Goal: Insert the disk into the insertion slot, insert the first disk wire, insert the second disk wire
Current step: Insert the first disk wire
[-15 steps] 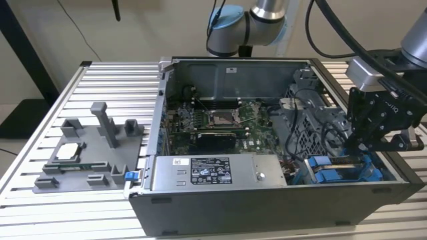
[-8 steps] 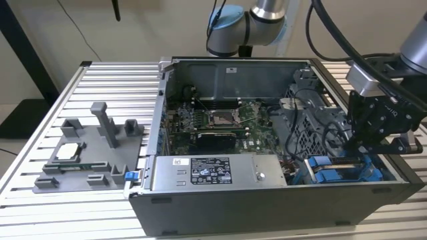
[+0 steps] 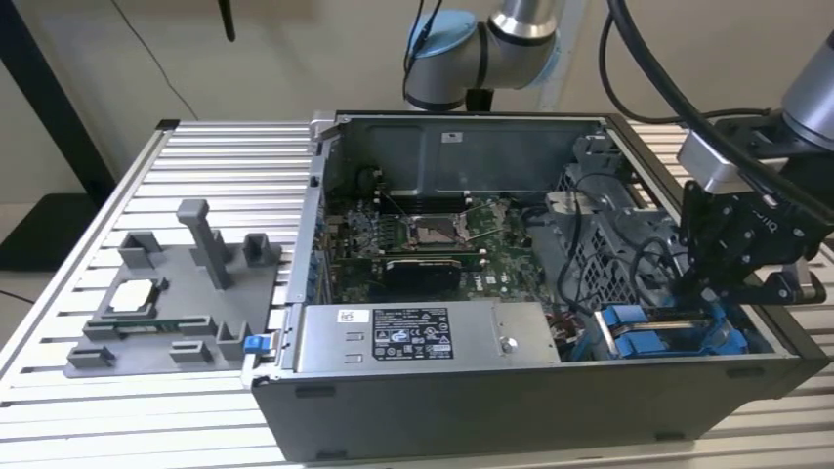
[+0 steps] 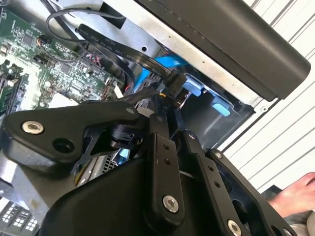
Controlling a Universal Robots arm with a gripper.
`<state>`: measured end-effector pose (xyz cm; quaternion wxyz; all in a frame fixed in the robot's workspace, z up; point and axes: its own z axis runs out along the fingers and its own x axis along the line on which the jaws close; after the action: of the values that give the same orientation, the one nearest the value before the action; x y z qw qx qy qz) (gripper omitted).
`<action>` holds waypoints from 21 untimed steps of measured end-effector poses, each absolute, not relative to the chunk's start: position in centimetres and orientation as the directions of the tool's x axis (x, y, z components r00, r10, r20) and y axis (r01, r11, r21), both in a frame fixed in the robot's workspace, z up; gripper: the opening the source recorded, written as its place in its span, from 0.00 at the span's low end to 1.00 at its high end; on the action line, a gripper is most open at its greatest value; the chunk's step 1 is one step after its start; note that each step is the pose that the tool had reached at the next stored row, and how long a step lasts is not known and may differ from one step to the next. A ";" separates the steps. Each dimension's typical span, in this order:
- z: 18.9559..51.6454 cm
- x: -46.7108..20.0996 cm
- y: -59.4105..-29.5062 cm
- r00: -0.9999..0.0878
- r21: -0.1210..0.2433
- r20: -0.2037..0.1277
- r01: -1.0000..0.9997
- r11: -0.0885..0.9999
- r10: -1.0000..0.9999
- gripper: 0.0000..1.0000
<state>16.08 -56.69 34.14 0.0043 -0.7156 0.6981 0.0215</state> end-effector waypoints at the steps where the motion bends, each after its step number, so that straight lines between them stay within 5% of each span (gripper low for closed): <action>1: 34.1 16.1 -56.7 0.024 0.024 -0.037 -0.999 -0.025 -0.999 0.00; 19: 32.9 16.1 -56.8 0.019 0.024 -0.037 -1.000 -0.020 -0.999 0.00; 20: 32.9 16.1 -56.8 0.018 0.024 -0.037 -1.000 -0.019 -0.999 1.00; 21: 32.9 16.1 -56.8 0.018 0.024 -0.038 -1.000 -0.019 -0.999 1.00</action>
<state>16.08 -56.78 32.91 0.0047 -0.7136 0.7002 0.0218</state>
